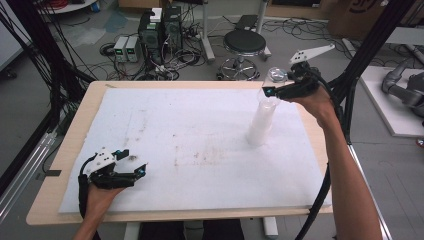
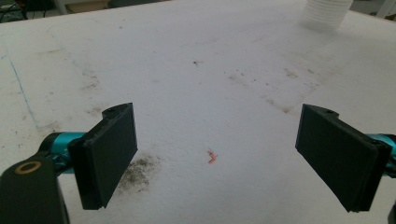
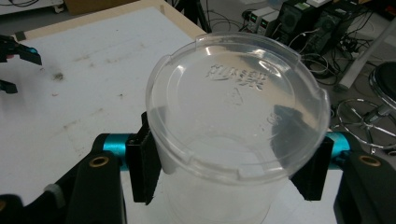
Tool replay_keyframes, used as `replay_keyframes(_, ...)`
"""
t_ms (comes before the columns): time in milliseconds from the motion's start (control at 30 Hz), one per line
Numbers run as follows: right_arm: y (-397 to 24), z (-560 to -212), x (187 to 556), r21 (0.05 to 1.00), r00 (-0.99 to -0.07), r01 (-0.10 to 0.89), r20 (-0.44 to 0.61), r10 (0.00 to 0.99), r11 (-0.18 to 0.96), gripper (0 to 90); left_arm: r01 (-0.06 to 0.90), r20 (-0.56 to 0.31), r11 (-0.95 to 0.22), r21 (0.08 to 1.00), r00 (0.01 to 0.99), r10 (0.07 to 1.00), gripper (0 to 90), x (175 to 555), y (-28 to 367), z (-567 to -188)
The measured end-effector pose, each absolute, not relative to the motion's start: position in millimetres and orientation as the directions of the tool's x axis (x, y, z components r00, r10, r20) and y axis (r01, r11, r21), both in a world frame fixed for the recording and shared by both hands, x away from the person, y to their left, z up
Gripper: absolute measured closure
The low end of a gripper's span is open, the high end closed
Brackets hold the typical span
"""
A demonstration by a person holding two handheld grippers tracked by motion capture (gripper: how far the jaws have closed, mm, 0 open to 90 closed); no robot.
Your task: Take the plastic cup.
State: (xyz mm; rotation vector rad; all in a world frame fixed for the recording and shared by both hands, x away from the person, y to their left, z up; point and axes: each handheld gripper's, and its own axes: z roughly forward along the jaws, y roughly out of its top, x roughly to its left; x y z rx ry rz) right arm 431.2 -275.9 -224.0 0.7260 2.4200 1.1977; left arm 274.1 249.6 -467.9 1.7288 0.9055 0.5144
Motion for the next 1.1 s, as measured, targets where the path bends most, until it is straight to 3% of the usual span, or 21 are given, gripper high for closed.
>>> replay_keyframes(467, -269, -207, 410, 0.812, -0.82, 0.274, -0.082, 0.566, 0.515, 37.1, 0.323, -0.092, -0.146, 0.935, 0.62, 0.779, 12.6, 274, 249, -468)
replay_keyframes(1100, -198, -272, 334, 0.874, -0.915, 0.176, -0.025, 0.403, 0.454, 37.1, 0.312, -0.085, -0.148, 0.939, 0.625, 0.776, 12.6, 273, 250, -468)
